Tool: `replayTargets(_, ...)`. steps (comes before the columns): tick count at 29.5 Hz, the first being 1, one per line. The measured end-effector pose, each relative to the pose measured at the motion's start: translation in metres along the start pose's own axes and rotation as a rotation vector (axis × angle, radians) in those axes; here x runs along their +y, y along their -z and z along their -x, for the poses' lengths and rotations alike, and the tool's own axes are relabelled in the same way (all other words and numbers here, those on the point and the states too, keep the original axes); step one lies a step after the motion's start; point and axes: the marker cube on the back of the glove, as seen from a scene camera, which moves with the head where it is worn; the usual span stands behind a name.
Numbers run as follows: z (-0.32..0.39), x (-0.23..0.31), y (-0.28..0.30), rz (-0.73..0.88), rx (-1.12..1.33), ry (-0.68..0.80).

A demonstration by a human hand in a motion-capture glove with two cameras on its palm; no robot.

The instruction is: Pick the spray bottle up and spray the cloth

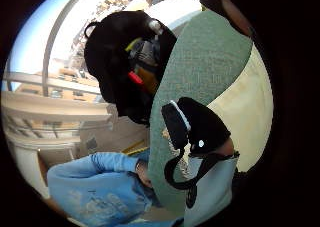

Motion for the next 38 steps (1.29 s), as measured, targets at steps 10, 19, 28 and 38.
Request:
replayTargets(10, -0.005, 0.006, 0.005, -0.007, 0.007, 0.003)
replayTargets(19, -0.008, 0.018, 0.007, -0.006, 0.021, 0.006)
replayTargets(28, -0.032, 0.067, 0.015, -0.033, 0.047, -0.002)
replayTargets(38, -0.072, 0.149, 0.042, -0.129, 0.028, -0.133)
